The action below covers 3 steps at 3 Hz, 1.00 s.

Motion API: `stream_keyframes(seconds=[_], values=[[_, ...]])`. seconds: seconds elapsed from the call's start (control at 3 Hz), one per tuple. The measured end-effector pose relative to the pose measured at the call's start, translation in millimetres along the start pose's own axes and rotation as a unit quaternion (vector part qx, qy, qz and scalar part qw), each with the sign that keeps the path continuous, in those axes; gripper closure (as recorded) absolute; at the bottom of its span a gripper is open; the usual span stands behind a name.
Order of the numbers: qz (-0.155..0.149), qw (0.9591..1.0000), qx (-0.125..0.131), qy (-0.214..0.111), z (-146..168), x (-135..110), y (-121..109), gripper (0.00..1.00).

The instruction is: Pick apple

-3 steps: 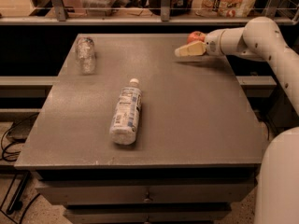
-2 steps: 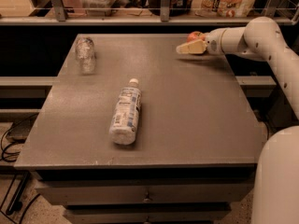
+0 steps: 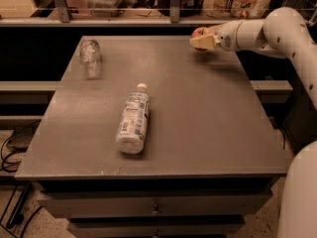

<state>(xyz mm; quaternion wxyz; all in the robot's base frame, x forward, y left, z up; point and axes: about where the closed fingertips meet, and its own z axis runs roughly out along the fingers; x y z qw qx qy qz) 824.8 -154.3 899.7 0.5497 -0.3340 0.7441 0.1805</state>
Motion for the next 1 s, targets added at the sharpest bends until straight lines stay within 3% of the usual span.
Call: stream_keyframes(seconds=[0.33,0.67,1.0], values=[[-0.058,0.998,-0.017,-0.021,-22.4,-48.7,31.1,0.95],[-0.149,0.9861,-0.048,-0.056,-60.4,-126.8,80.0,1.0],[-0.15,0.986,-0.048,-0.055,-60.3,-126.8,80.2,1.0]])
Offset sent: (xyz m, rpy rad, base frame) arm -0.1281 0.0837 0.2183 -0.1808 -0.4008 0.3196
